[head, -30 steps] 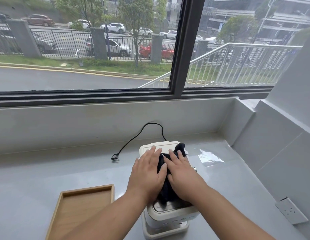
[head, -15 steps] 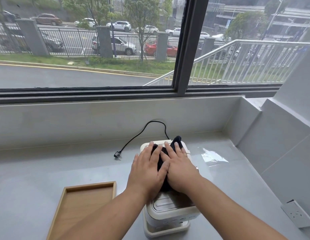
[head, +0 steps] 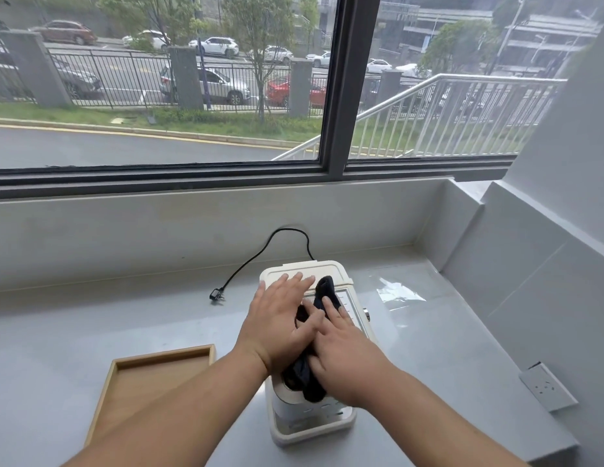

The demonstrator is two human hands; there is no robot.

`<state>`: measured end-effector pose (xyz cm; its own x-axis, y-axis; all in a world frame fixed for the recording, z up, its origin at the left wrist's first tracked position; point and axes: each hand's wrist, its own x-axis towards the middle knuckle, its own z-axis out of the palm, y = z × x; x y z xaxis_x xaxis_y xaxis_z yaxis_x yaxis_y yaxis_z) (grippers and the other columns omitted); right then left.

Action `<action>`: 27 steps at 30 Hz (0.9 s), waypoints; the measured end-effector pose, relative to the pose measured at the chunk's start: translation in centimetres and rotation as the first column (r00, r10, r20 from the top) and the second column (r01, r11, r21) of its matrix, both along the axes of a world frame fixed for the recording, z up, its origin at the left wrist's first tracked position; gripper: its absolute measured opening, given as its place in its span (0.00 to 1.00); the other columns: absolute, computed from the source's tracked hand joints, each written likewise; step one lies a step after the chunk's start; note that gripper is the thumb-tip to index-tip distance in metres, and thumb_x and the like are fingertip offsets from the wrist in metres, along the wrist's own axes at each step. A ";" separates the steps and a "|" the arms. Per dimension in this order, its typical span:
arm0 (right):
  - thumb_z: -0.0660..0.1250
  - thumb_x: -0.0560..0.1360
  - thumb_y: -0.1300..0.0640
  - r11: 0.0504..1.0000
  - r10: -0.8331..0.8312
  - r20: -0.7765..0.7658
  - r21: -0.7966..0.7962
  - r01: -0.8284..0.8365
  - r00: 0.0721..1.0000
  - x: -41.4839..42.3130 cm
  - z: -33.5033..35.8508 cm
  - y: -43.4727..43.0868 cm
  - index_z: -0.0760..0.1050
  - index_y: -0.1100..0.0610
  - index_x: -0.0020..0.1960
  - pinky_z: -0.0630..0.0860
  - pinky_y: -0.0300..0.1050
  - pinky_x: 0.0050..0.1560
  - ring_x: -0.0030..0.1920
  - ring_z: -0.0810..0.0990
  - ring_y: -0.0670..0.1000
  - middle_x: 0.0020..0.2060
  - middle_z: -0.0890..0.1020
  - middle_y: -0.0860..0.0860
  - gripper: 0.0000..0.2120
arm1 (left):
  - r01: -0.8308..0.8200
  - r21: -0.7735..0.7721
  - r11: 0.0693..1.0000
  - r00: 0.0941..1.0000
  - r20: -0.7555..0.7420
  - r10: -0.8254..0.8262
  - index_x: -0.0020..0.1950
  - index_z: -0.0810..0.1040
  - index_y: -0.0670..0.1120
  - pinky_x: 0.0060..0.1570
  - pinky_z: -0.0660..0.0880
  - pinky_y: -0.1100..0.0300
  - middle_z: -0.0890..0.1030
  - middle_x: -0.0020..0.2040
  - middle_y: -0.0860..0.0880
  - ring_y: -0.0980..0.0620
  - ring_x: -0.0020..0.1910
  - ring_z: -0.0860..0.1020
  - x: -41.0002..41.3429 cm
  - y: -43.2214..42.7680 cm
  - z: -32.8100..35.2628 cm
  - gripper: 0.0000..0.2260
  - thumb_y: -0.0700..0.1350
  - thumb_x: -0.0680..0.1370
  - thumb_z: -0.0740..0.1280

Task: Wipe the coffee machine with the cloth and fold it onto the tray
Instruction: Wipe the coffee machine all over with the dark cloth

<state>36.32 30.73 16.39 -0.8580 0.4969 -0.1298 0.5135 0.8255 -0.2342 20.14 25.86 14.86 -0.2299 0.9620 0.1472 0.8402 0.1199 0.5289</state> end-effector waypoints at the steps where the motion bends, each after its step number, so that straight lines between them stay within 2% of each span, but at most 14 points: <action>1: 0.50 0.82 0.47 1.000 0.003 0.003 -0.003 -0.003 1.000 0.7 0.0 -0.3 0.46 0.44 0.85 0.33 0.49 0.80 0.83 0.36 0.55 0.85 0.44 0.47 0.32 | -0.018 -0.012 1.000 1.000 0.004 0.018 0.82 0.61 0.61 0.82 0.42 0.46 0.62 0.83 0.54 0.53 0.83 0.54 0.0 0.1 0.1 0.35 0.69 0.76 0.49; 3: 0.50 0.82 0.45 1.000 0.007 0.000 -0.011 -0.007 1.000 2.2 -0.1 -0.9 0.48 0.44 0.84 0.34 0.48 0.80 0.83 0.37 0.55 0.85 0.46 0.46 0.31 | -0.017 -0.052 0.999 0.999 -0.029 0.016 0.82 0.60 0.61 0.82 0.40 0.46 0.61 0.84 0.55 0.53 0.84 0.53 0.0 0.3 0.2 0.36 0.71 0.76 0.47; 6: 0.50 0.81 0.45 0.999 -0.005 -0.012 -0.035 0.005 1.000 4.0 0.1 -1.6 0.46 0.39 0.83 0.33 0.46 0.79 0.83 0.36 0.53 0.84 0.42 0.42 0.32 | -0.002 -0.099 0.995 0.997 -0.073 -0.005 0.82 0.58 0.63 0.81 0.37 0.45 0.59 0.84 0.57 0.54 0.84 0.50 0.5 0.6 0.2 0.36 0.74 0.76 0.44; 11: 0.51 0.81 0.46 0.997 -0.057 0.013 -0.043 0.058 0.998 6.3 0.4 -2.6 0.48 0.37 0.82 0.28 0.41 0.76 0.82 0.33 0.49 0.84 0.41 0.42 0.31 | -0.100 -0.082 0.992 0.995 -0.016 0.099 0.82 0.58 0.61 0.81 0.38 0.43 0.62 0.83 0.57 0.53 0.83 0.53 1.7 1.6 0.5 0.39 0.75 0.75 0.39; 19: 0.51 0.85 0.46 0.979 -0.183 -0.042 -0.103 0.178 0.982 6.6 0.2 -2.0 0.45 0.35 0.83 0.34 0.40 0.78 0.80 0.31 0.43 0.83 0.40 0.38 0.29 | -0.140 -0.021 0.990 0.990 -0.021 0.140 0.81 0.64 0.58 0.81 0.41 0.45 0.68 0.80 0.55 0.53 0.83 0.56 1.5 1.5 -0.1 0.38 0.74 0.77 0.40; 21: 0.52 0.85 0.47 0.971 -0.217 -0.039 -0.114 0.212 0.975 6.3 0.0 -1.3 0.45 0.37 0.83 0.39 0.42 0.80 0.80 0.31 0.43 0.83 0.40 0.39 0.30 | -0.140 -0.016 0.990 0.990 -0.034 0.139 0.80 0.64 0.58 0.81 0.41 0.45 0.68 0.80 0.55 0.53 0.82 0.56 1.6 1.6 -0.2 0.38 0.74 0.77 0.40; 25: 0.53 0.85 0.48 0.950 -0.283 -0.032 -0.148 0.275 0.959 5.3 -0.2 0.7 0.43 0.37 0.83 0.55 0.48 0.81 0.82 0.34 0.46 0.82 0.38 0.37 0.31 | -0.148 -0.011 0.989 0.988 -0.038 0.148 0.80 0.65 0.56 0.81 0.41 0.46 0.69 0.79 0.55 0.53 0.82 0.57 1.4 1.7 -0.5 0.38 0.74 0.77 0.42; 27: 0.53 0.85 0.49 0.943 -0.300 -0.039 -0.159 0.291 0.953 4.7 -0.4 1.9 0.43 0.38 0.83 0.57 0.49 0.80 0.82 0.35 0.47 0.82 0.37 0.39 0.31 | -0.149 -0.008 0.989 0.988 -0.047 0.148 0.80 0.65 0.56 0.81 0.41 0.46 0.70 0.79 0.55 0.53 0.82 0.57 1.4 1.8 -0.6 0.38 0.74 0.78 0.42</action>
<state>41.02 32.58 15.97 -0.6844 0.7081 -0.1739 0.7095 0.5918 -0.3826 21.53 27.63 14.26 -0.3634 0.9194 0.1504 0.8362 0.2507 0.4878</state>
